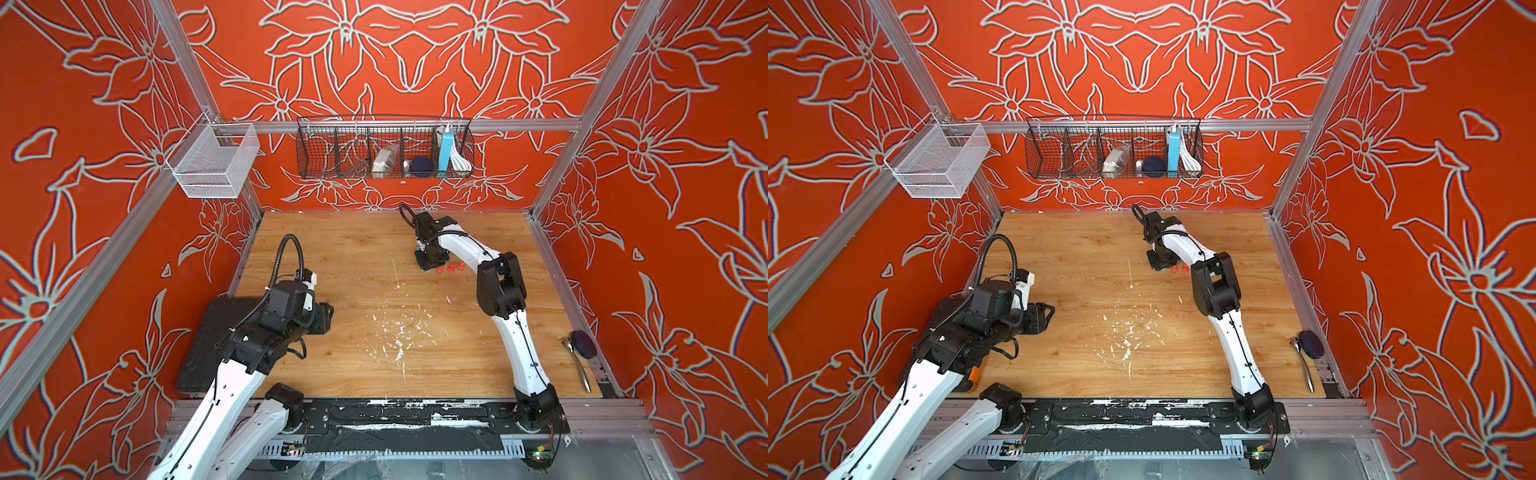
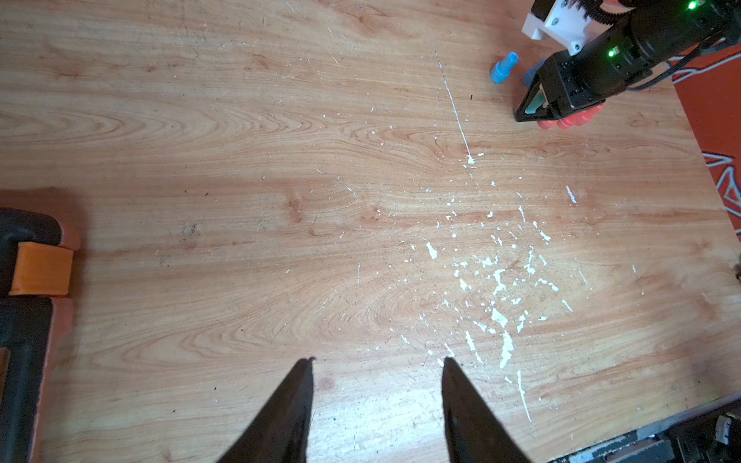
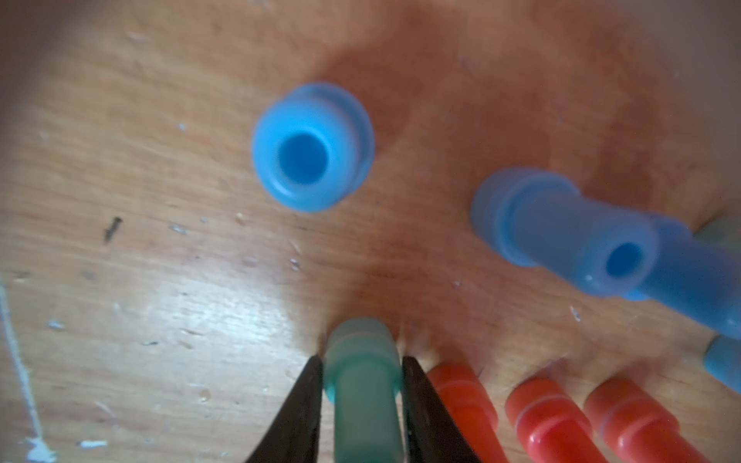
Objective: Close the stamp cap
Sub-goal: Place the stamp at the center of the board.
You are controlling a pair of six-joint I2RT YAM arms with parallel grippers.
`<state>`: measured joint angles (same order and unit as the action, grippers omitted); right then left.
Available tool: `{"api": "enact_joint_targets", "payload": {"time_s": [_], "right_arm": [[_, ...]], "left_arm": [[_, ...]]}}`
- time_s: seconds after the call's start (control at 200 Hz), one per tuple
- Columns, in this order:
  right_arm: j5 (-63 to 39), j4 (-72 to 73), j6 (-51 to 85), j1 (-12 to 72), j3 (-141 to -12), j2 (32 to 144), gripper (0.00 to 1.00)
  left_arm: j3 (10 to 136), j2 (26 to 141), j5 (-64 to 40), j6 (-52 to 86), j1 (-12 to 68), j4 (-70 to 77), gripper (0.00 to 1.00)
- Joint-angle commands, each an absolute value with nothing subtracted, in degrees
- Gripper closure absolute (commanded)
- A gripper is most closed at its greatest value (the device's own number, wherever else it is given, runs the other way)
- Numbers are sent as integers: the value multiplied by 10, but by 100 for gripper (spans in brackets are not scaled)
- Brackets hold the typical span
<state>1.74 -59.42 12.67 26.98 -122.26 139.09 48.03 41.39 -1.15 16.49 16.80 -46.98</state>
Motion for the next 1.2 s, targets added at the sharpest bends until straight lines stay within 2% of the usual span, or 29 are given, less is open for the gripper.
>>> {"api": "enact_joint_targets", "payload": {"time_s": [0.0,0.651,0.896,1.196], "right_arm": [[33,-624,125,267,-1226,1388,63],[30,-638,124,277,-1204,1275,58],[44,-612,128,277,-1111,1147,55],[85,-562,137,275,-951,938,50]], "left_arm": [[477,412,-9,158,162,-462,48],[477,413,-7,159,157,-461,48],[476,414,-4,160,156,-461,48],[475,403,1,162,154,-461,47]]}}
